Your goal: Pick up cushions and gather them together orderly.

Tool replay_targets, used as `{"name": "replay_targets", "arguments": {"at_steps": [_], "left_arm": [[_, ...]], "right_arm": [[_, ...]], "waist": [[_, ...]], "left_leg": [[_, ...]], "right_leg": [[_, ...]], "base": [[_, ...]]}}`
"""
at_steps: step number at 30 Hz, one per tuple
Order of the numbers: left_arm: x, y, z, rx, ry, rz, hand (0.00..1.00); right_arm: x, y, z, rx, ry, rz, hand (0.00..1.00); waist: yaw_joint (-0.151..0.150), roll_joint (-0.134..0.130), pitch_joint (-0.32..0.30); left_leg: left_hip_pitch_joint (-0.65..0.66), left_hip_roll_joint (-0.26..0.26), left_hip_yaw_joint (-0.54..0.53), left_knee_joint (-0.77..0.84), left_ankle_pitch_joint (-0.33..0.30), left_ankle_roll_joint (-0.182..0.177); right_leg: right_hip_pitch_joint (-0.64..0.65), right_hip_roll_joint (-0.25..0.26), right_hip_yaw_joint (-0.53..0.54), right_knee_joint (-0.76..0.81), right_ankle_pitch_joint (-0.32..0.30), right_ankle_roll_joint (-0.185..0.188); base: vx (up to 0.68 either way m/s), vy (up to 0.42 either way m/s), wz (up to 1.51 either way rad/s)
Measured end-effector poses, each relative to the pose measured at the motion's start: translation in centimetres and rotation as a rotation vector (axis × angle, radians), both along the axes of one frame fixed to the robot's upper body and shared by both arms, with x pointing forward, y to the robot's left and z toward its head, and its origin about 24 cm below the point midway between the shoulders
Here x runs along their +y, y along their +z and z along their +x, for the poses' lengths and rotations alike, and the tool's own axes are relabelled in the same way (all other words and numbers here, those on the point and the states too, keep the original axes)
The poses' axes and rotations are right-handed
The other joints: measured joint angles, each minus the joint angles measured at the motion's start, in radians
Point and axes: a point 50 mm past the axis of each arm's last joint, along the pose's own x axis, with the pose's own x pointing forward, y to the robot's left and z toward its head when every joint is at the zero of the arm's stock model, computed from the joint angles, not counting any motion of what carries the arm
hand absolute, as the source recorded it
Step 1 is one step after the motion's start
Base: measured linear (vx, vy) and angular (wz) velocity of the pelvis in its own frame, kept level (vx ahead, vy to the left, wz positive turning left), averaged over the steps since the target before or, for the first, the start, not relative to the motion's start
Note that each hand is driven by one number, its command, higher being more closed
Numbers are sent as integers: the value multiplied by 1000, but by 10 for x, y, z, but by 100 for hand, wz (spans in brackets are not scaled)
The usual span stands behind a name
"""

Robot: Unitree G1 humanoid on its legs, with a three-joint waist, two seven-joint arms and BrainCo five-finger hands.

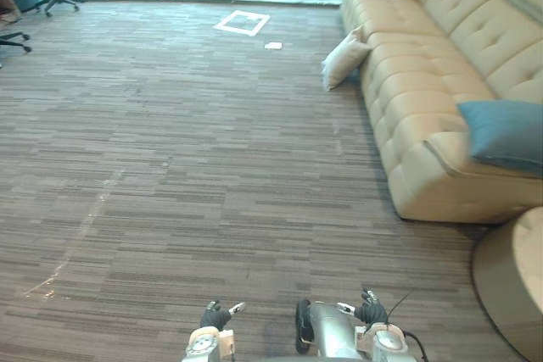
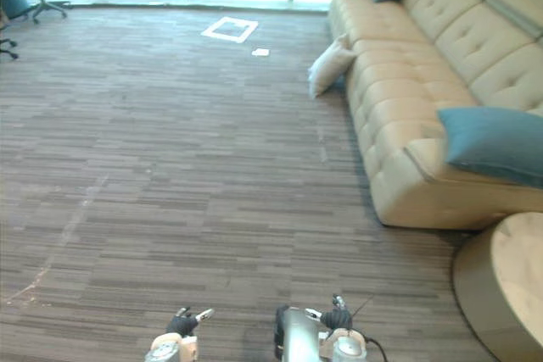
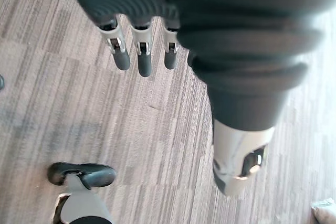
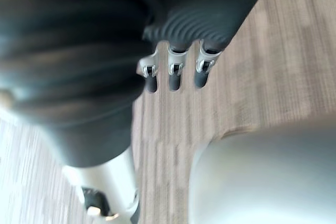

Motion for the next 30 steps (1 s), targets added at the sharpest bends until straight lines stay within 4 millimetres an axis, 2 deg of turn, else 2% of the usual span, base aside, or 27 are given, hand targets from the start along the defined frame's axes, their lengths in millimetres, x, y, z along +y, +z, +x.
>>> {"name": "replay_targets", "arguments": {"at_steps": [1,2,3,4,5,7,9,10,11,12,13,14,15,16,17,18,19,20,21,22,23,24,25,27,28,29,30], "left_arm": [[2,0,0,-2,18,1,0],[4,1,0,-3,30,2,0],[10,2,0,-14,70,6,0],[12,3,1,-26,77,12,0],[13,4,1,-30,78,14,0],[17,6,1,-50,83,28,0],[22,11,3,-89,91,45,0],[21,11,4,-92,91,43,0],[22,12,5,-100,94,45,0],[24,13,7,-110,96,49,0],[24,13,8,-111,95,49,0],[23,13,8,-112,94,48,0],[30,14,8,-110,91,66,0],[33,14,8,-107,87,74,0],[34,15,10,-113,86,75,0],[38,14,9,-106,90,89,0],[39,14,9,-102,88,93,0],[41,14,9,-94,76,102,0],[39,10,7,-60,67,102,0],[38,9,6,-55,65,102,0],[33,7,5,-44,48,96,0],[30,6,3,-32,42,90,0],[30,6,2,-29,41,89,0],[28,4,0,-12,37,83,0],[26,3,0,-8,36,79,0],[23,3,0,-8,32,70,0],[16,3,2,-12,14,59,0]], "right_arm": [[0,0,0,3,10,-6,0],[-1,0,0,5,14,-9,0],[-3,-2,-3,24,12,-18,0],[-3,-3,-6,40,12,-19,0],[-3,-5,-7,48,12,-18,0],[-1,-8,-13,75,18,-12,0],[0,-9,-15,88,31,-14,0],[0,-9,-16,92,29,-14,0],[0,-10,-19,101,25,-13,0],[0,-11,-22,107,20,-13,0],[0,-11,-22,108,19,-14,0],[0,-12,-24,114,20,-14,0],[7,-17,-31,149,14,10,0],[12,-17,-29,141,14,20,0],[12,-18,-35,149,-18,33,0],[16,-19,-37,154,-42,50,0],[16,-19,-38,156,-46,50,0],[16,-19,-37,154,-38,49,0],[15,-18,-34,138,-33,47,0],[14,-17,-33,130,-31,45,0],[9,-14,-28,102,-26,30,0],[5,-11,-23,76,-28,18,0],[5,-10,-22,67,-29,16,0],[3,-5,-14,27,-33,11,0],[2,-4,-13,21,-37,9,0],[0,-4,-12,17,-46,6,0],[-3,-4,-13,22,-54,-1,0]], "waist": [[-2,13,6],[-3,19,8],[6,33,19],[17,33,21],[21,32,20],[36,20,16],[39,14,16],[41,12,18],[47,7,20],[57,-2,22],[58,-2,22],[62,2,16],[77,-38,-2],[72,-52,-19],[67,-72,-24],[68,-102,-28],[68,-107,-27],[64,-112,-23],[61,-108,-20],[59,-104,-17],[49,-77,-6],[37,-67,-5],[32,-64,-4],[20,-70,7],[13,-71,7],[8,-70,6],[3,-75,4]], "left_leg": [[-66,27,-10,170,65,-34],[-100,41,-16,256,113,-47],[-232,117,8,572,155,-41],[-279,141,29,653,141,-21],[-298,146,42,668,135,-17],[-390,164,112,639,104,-23],[-520,170,172,449,74,-26],[-527,167,184,398,72,-22],[-543,149,211,259,74,-22],[-550,110,227,59,115,-23],[-555,99,226,-3,139,-21],[-573,85,217,-96,222,-3],[-572,47,213,-71,276,57],[-571,31,224,-73,252,55],[-565,12,218,-35,219,91],[-514,-27,219,-20,157,102],[-493,-36,219,-23,141,101],[-442,-56,219,-29,99,104],[-351,-72,210,-42,48,106],[-322,-74,209,-50,39,106],[-220,-73,208,-101,14,104],[-142,-69,202,-157,-6,95],[-120,-66,200,-171,-14,90],[-3,-47,199,-232,-32,86],[27,-41,200,-248,-34,88],[66,-35,194,-277,-37,93],[123,-41,164,-326,-44,84]], "right_leg": [[51,9,-15,-15,-26,-6],[80,13,-19,-29,-35,-9],[211,50,-18,-102,-68,-24],[279,59,-8,-143,-81,-29],[306,59,-4,-159,-85,-30],[408,55,25,-240,-102,-22],[506,46,58,-323,-119,4],[524,41,63,-337,-123,11],[580,25,72,-371,-131,26],[637,-1,86,-409,-145,56],[651,-6,92,-415,-150,64],[666,-9,114,-413,-163,88],[681,-45,163,-401,-163,99],[673,-65,173,-381,-144,104],[635,-92,204,-299,-90,159],[590,-103,255,-112,-7,177],[565,-105,267,-43,24,184],[486,-104,304,163,127,240],[360,-101,307,425,147,261],[329,-104,296,469,141,252],[223,-102,249,566,92,199],[133,-91,203,576,45,178],[105,-87,189,570,33,177],[-10,-61,94,411,-40,131],[-26,-59,57,328,-41,125],[-46,-47,13,175,-21,107],[-62,-20,2,-90,74,79]], "base": [[602,-237,22],[567,-180,6],[665,-176,-14],[545,-132,-22],[392,-70,-41],[405,-58,-43],[601,-8,-46],[608,81,-41],[673,136,-45],[674,162,-45],[654,218,-51],[659,277,-57],[665,297,-47],[725,318,-18],[869,404,22],[873,400,20],[693,322,16],[638,214,9],[502,156,7],[735,189,-3],[577,119,-6],[683,131,-3],[537,51,5],[545,-23,15],[451,-64,32],[624,-137,57],[654,-161,53]]}}
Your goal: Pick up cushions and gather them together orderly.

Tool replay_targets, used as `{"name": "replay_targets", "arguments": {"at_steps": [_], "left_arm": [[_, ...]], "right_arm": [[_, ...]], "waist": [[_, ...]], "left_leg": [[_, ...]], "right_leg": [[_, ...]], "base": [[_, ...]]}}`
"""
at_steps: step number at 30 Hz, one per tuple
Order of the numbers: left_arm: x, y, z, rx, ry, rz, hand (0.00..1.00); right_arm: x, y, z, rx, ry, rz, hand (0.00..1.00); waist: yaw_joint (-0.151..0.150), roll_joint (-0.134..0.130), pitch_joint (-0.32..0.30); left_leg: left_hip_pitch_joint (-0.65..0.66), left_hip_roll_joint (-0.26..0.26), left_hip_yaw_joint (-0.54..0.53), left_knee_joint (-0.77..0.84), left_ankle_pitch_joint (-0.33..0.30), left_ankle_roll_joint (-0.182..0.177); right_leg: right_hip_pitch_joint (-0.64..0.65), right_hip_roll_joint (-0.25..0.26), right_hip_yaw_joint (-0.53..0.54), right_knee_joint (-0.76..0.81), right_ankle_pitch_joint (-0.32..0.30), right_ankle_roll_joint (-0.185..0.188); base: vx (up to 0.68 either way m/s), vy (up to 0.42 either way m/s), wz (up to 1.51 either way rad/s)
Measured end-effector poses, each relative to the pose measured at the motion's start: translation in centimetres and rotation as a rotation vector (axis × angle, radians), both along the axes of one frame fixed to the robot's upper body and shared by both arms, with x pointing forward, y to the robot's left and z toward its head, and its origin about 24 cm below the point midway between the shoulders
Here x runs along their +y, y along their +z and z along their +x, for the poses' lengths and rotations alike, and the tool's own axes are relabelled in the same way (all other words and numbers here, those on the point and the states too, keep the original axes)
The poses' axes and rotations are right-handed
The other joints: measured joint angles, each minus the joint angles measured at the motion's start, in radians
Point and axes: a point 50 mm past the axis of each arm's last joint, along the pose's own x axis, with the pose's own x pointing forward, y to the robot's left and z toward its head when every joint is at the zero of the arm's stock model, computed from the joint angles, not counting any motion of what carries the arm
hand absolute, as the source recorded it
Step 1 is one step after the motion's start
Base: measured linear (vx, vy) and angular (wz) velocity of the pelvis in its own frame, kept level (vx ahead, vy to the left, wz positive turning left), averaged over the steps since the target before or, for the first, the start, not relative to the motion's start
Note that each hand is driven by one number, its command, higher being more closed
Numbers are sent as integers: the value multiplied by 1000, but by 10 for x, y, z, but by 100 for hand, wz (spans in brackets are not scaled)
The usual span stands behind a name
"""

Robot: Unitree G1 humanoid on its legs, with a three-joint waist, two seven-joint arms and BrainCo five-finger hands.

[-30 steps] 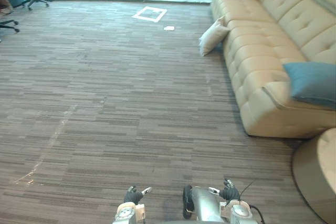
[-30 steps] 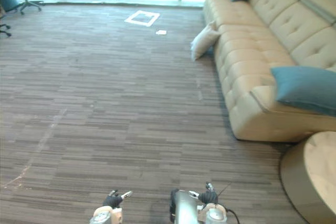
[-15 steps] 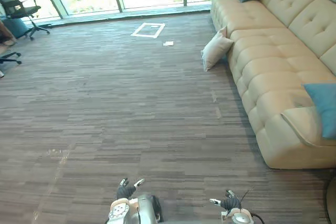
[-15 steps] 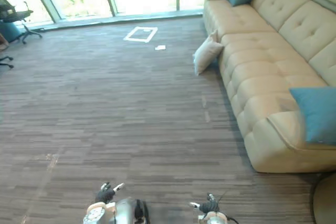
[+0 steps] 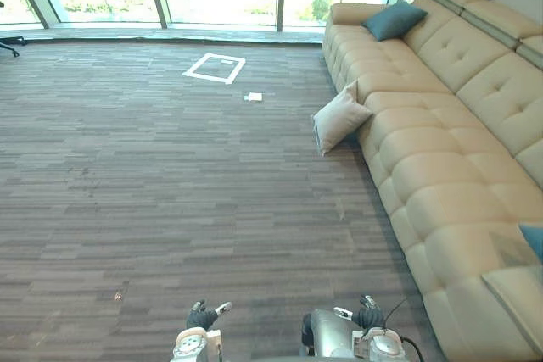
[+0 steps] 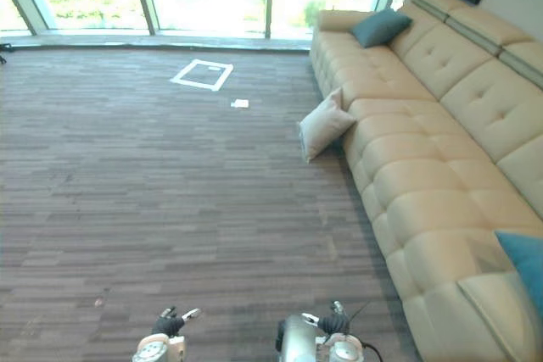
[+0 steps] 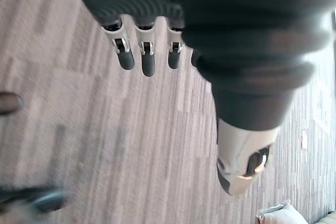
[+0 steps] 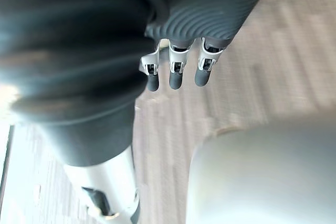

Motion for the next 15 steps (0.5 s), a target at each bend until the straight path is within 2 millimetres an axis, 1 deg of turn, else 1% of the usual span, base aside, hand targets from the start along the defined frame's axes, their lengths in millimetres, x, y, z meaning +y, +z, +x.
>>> {"name": "replay_targets", "arguments": {"at_steps": [1,2,3,4,5,6,7,8,9,10,11,12,13,14,15], "left_arm": [[0,0,-1,3,0,-1,0],[-6,-2,-4,15,0,-19,0],[-15,-2,-3,10,-1,-42,0],[-15,-2,-3,10,-1,-43,0],[-15,-2,-2,9,-5,-44,0],[-14,-2,-2,7,7,-44,0],[-12,-2,-2,8,17,-46,0],[-8,-1,-2,-5,43,-46,0],[-2,2,1,-29,70,-37,0],[0,4,2,-41,73,-31,0],[3,6,4,-59,75,-25,0],[3,9,5,-84,80,-22,0],[4,10,5,-93,81,-20,0],[6,11,6,-108,84,-13,0],[7,12,6,-115,87,-11,0]], "right_arm": [[-1,0,0,0,-5,-1,0],[-6,1,1,2,-2,-14,0],[-14,2,3,6,2,-37,0],[-14,3,4,5,1,-39,0],[-15,3,4,3,-3,-40,0],[-15,4,5,1,-2,-40,0],[-14,4,7,1,0,-39,0],[-10,2,5,16,7,-31,0],[0,-3,2,42,45,-16,0],[4,-4,1,52,55,-8,0],[7,-6,-2,63,61,2,0],[7,-6,-1,67,62,2,0],[7,-6,-2,68,62,2,0],[7,-8,-7,83,57,4,0],[6,-8,-7,86,51,3,0]], "waist": [[-2,0,0],[-16,15,-3],[-14,51,-6],[-16,53,-7],[-25,65,-9],[-27,78,-3],[-22,85,2],[-15,91,6],[6,80,15],[17,72,18],[34,58,15],[36,60,10],[36,61,10],[39,61,10],[44,60,12]], "left_leg": [[8,-2,-9,-4,-2,-3],[33,13,-49,-4,-2,-5],[18,52,-89,60,41,-65],[10,55,-99,86,47,-71],[-51,73,-136,226,67,-91],[-175,114,-192,523,173,-156],[-233,131,-216,661,214,-193],[-311,162,-221,847,221,-204],[-393,184,-201,1010,204,-181],[-425,191,-182,1038,192,-162],[-490,201,-132,1040,174,-134],[-581,214,-89,989,157,-120],[-606,215,-79,960,150,-119],[-647,215,-36,825,133,-118],[-661,204,11,640,129,-124]], "right_leg": [[-3,5,8,-6,38,-17],[-1,26,26,37,72,-80],[-4,21,5,117,-21,-100],[-3,22,0,126,-35,-96],[18,24,-16,136,-79,-104],[85,47,-25,105,-116,-115],[127,66,-24,78,-123,-118],[206,99,-16,30,-129,-126],[322,127,11,-47,-139,-143],[364,130,23,-75,-145,-147],[426,130,57,-117,-160,-148],[491,130,90,-166,-182,-148],[512,130,100,-178,-188,-145],[564,124,126,-213,-192,-126],[614,111,150,-244,-203,-101]], "base": [[837,-210,57],[834,-255,34],[689,-213,31],[645,-252,23],[521,-220,20],[769,-310,15],[628,-229,-14],[606,-183,-52],[467,-112,-63],[543,-106,-78],[562,-71,-78],[552,-45,-73],[578,7,-68],[560,81,-66],[595,110,-69]]}}
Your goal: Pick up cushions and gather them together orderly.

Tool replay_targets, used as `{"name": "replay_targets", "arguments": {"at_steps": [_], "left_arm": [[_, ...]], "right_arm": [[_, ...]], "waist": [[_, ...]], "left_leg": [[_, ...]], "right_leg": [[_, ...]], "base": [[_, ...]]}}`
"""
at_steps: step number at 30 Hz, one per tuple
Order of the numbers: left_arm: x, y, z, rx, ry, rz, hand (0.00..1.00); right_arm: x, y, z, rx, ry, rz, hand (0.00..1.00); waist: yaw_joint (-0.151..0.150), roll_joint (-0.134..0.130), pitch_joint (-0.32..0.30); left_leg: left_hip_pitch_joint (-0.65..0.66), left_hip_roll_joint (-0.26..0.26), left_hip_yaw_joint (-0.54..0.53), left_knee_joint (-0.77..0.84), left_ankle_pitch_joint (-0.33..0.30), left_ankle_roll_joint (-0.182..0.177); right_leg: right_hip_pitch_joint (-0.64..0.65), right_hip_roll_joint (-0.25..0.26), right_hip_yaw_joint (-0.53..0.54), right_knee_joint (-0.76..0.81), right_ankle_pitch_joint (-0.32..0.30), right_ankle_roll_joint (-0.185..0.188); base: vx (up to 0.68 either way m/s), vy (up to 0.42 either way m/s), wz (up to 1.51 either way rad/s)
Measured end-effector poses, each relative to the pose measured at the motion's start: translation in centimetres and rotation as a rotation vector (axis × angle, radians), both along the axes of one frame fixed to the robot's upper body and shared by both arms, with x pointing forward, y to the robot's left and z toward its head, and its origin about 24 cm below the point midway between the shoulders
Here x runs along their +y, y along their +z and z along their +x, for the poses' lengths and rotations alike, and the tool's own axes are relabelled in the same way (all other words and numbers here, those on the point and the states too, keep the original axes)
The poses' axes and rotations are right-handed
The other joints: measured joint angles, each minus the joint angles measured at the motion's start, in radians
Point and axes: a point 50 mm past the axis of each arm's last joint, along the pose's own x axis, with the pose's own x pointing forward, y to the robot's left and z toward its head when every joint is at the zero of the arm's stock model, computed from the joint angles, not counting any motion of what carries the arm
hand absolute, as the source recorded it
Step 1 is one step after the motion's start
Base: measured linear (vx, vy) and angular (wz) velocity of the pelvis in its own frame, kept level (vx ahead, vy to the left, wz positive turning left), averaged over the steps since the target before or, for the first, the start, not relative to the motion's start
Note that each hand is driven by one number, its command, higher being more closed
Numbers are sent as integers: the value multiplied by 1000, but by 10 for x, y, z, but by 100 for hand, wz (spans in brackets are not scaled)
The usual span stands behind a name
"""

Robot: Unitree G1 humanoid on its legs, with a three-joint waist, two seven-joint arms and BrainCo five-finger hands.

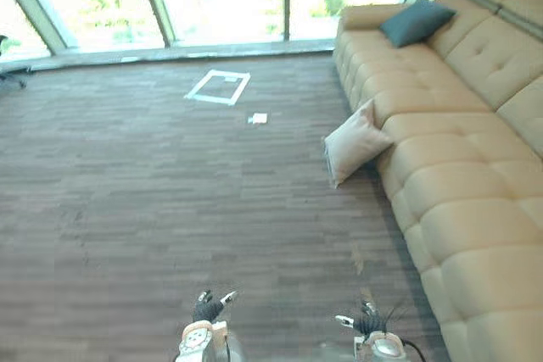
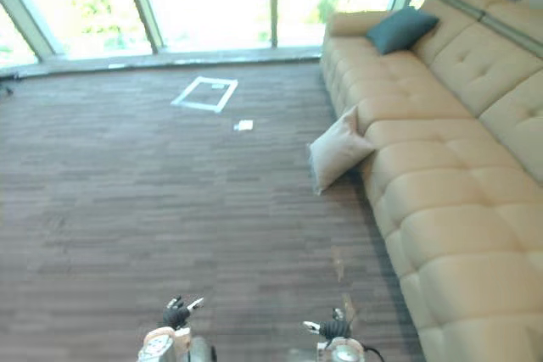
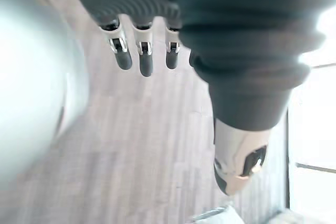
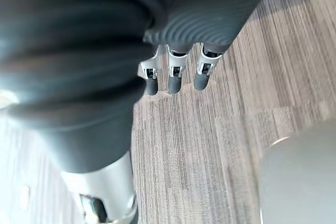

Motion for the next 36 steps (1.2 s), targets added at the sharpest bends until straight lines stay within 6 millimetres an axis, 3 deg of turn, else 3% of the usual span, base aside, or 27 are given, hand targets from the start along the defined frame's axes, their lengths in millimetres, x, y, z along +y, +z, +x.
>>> {"name": "replay_targets", "arguments": {"at_steps": [2,4,6,8,9,10,11,12,14,16,17,18,19,20,21,22,24,25,27,28,29,31,33,36], "left_arm": [[1,1,1,-6,0,3,0],[-2,1,2,-8,-5,-2,0],[2,0,1,6,-9,10,0],[12,2,3,0,-27,42,0],[16,2,5,6,-32,58,0],[16,2,6,5,-33,60,0],[16,0,5,30,-32,60,0],[9,-4,3,56,-56,52,0],[3,-5,1,66,-75,41,0],[-3,-6,2,66,-96,33,0],[-5,-7,1,73,-100,25,0],[-13,-10,-2,92,-117,10,0],[-14,-10,-2,93,-123,9,0],[-16,-9,-1,90,-138,7,0],[-16,-10,-4,94,-137,5,0],[-20,-11,-5,100,-137,-10,0],[-26,-11,-4,94,-131,-29,0],[-25,-11,-3,91,-122,-36,0],[-21,-11,-5,92,-99,-38,0],[-17,-11,-7,90,-75,-36,0],[-12,-10,-6,82,-57,-30,0],[-10,-7,-6,59,-46,-22,0],[-9,-6,-5,47,-40,-21,0],[-8,-4,-2,25,-30,-18,0]], "right_arm": [[-2,-1,-3,11,-11,-3,0],[-2,-3,-12,34,-13,-5,0],[5,-6,-13,46,-12,13,0],[16,-8,-20,58,-33,49,0],[19,-9,-20,60,-31,58,0],[19,-9,-19,59,-28,59,0],[19,-8,-16,51,-21,60,0],[14,-4,-10,17,-10,42,0],[9,-1,-7,-5,2,23,0],[8,3,1,-45,8,15,0],[10,5,5,-62,8,18,0],[10,6,7,-69,9,18,0],[10,6,7,-69,9,19,0],[10,6,7,-67,10,19,0],[11,5,5,-60,11,21,0],[7,6,8,-68,8,13,0],[5,7,10,-63,34,-5,0],[3,8,13,-66,50,-14,0],[0,8,13,-58,63,-26,0],[0,7,11,-47,62,-28,0],[1,4,8,-30,66,-25,0],[4,1,1,-4,66,-14,0],[4,1,2,-6,56,-12,0],[4,0,-1,3,27,-4,0]], "waist": [[9,-4,-2],[24,7,-13],[40,-18,-46],[31,-94,-62],[26,-123,-57],[23,-121,-54],[20,-121,-46],[18,-88,-29],[8,-73,-30],[-11,-64,-27],[-16,-69,-19],[-23,-71,-15],[-23,-71,-16],[-23,-74,-18],[-25,-87,-24],[-31,-75,-23],[-31,-32,-36],[-33,-2,-28],[-31,9,-23],[-28,17,-18],[-18,10,-16],[-9,-10,-20],[-7,-8,-19],[0,-13,-17]], "left_leg": [[-21,-36,16,-204,19,14],[-44,-65,30,-418,97,31],[-41,-93,34,-382,212,95],[-13,-157,51,-328,118,132],[38,-201,55,-299,36,146],[50,-208,53,-297,21,148],[110,-228,54,-297,-18,149],[234,-236,55,-324,-67,153],[316,-237,54,-379,-79,158],[410,-236,33,-463,-94,145],[471,-235,29,-497,-94,145],[545,-231,25,-542,-94,145],[555,-231,23,-549,-94,144],[583,-232,13,-564,-99,137],[609,-247,-25,-564,-117,107],[626,-235,-52,-552,-129,89],[582,-191,-88,-415,-121,78],[470,-139,-118,-132,-56,19],[383,-91,-137,78,19,-8],[336,-54,-123,208,9,4],[305,-37,-102,259,-12,15],[220,-24,-23,176,-65,33],[178,-24,-13,74,-81,37],[99,-67,-103,-159,-82,20]], "right_leg": [[70,-25,29,-44,-16,28],[124,-43,83,-60,-40,71],[134,-82,135,-8,-43,84],[52,-150,151,214,9,153],[-71,-159,189,532,172,204],[-97,-160,197,596,209,219],[-174,-163,200,779,231,243],[-283,-163,161,936,199,214],[-369,-153,119,951,165,208],[-494,-134,37,871,116,200],[-529,-128,-5,767,88,170],[-556,-120,-85,545,89,141],[-555,-117,-96,503,97,133],[-550,-102,-116,360,136,103],[-549,-88,-95,241,267,38],[-548,-78,-94,289,246,18],[-526,-75,-127,312,170,11],[-472,-52,-133,300,122,-2],[-410,-22,-128,266,100,-15],[-344,7,-108,229,85,-29],[-284,18,-81,196,73,-36],[-177,18,7,125,57,-30],[-144,18,55,94,52,-20],[-75,-2,167,52,21,18]], "base": [[603,174,-61],[750,332,-86],[708,379,-69],[787,404,-7],[700,348,18],[667,312,19],[619,236,1],[737,273,-2],[494,160,7],[600,103,28],[696,26,31],[578,-21,29],[573,-64,33],[595,-107,49],[630,-130,61],[630,-148,51],[580,-185,27],[552,-217,15],[529,-171,-21],[486,-108,-62],[442,-68,-84],[486,-24,-116],[324,59,-98],[496,220,-112]]}}
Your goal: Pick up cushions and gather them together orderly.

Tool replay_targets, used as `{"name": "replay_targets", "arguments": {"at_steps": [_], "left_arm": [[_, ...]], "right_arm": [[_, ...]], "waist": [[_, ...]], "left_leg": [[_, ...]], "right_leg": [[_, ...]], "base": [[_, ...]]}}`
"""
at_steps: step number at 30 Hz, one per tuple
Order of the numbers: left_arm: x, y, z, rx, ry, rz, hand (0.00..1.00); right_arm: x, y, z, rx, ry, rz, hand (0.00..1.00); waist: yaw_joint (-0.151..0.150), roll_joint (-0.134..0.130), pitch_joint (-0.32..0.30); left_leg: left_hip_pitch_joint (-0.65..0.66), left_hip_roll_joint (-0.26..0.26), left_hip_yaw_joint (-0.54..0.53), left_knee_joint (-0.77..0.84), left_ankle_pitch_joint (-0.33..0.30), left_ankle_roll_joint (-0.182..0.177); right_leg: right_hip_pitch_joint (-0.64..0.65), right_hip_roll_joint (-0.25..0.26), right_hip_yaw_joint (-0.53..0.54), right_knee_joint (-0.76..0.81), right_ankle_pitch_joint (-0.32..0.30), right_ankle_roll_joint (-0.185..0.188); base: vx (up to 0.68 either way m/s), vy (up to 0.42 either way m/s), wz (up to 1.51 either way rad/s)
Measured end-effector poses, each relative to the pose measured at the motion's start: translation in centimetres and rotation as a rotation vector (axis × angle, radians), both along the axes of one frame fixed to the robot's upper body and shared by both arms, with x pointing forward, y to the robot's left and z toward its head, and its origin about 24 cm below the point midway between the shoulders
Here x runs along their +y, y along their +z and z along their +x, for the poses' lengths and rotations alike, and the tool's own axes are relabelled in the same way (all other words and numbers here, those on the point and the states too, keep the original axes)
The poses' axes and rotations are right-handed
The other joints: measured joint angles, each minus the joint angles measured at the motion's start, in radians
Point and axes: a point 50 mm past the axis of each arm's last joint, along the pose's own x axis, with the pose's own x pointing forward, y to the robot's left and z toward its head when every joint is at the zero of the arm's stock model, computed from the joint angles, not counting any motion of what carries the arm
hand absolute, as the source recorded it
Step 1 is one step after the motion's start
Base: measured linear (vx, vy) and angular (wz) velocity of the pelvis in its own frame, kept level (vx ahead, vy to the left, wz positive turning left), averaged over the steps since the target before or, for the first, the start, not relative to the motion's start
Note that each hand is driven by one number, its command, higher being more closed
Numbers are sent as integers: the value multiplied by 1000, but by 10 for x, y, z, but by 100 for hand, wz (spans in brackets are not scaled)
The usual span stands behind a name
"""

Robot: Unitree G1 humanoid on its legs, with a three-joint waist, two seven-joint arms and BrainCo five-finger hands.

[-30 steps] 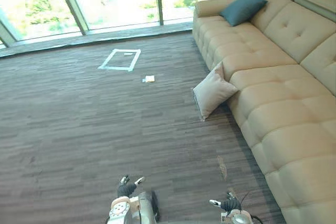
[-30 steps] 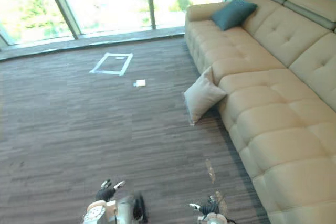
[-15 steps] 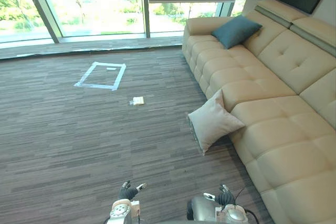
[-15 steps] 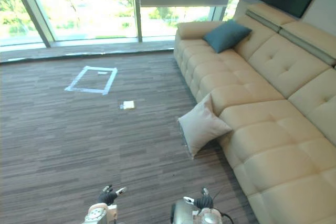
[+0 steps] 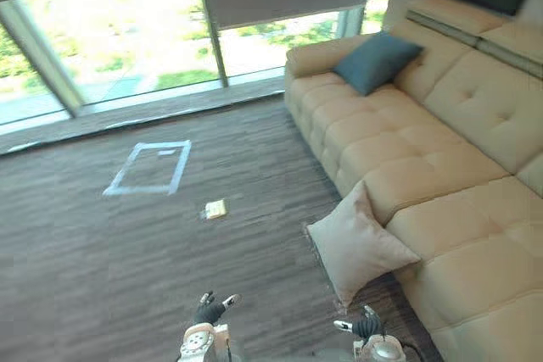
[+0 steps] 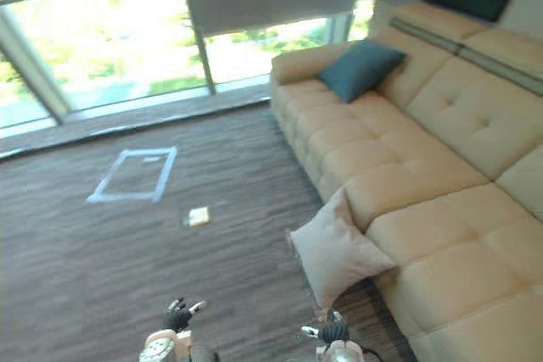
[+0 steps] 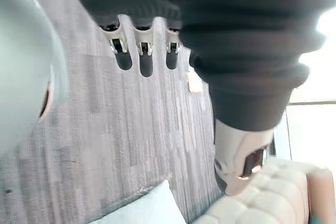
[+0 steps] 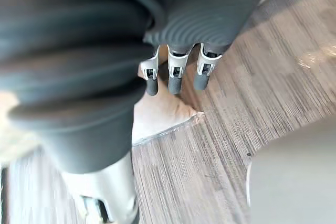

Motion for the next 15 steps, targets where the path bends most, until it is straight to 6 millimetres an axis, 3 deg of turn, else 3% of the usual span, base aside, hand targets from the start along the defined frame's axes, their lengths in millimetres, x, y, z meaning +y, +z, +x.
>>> {"name": "replay_targets", "arguments": {"at_steps": [2,4,5,7,10,12,15], "left_arm": [[0,1,2,-9,-1,1,0],[-2,0,1,-9,-5,-2,0],[-2,0,1,-5,-23,3,0],[9,-2,-3,16,-25,33,0],[12,-3,-1,34,-46,51,0],[10,-6,-3,60,-47,46,0],[8,-9,-8,81,-50,38,0]], "right_arm": [[0,-1,-2,5,-1,-2,0],[-1,-2,-9,21,-3,-5,0],[-1,-3,-12,33,-2,-5,0],[13,-5,-17,40,2,32,0],[20,-5,-15,34,27,47,0],[16,-3,-10,19,34,34,0],[14,0,0,-3,60,17,0]], "waist": [[6,-2,-2],[13,13,-12],[25,11,-29],[17,-49,-67],[10,-64,-64],[22,-54,-57],[18,-33,-52]], "left_leg": [[-34,-51,-115,-106,25,-12],[-33,-56,-152,-174,78,-6],[-34,-56,-131,-133,123,-21],[-26,-86,-61,-113,75,15],[44,-96,26,-123,36,66],[147,-81,111,-187,31,75],[241,-57,198,-281,31,74]], "right_leg": [[46,-33,75,-8,-43,44],[66,-41,130,0,-76,89],[63,-54,175,34,-100,116],[2,-94,223,132,-76,135],[-74,-105,248,294,-4,182],[-132,-122,152,367,-13,182],[-195,-166,-133,335,-27,162]], "base": [[564,358,-105],[546,407,-101],[543,417,-102],[485,384,-76],[383,337,-69],[175,212,-110],[79,141,-99]]}}
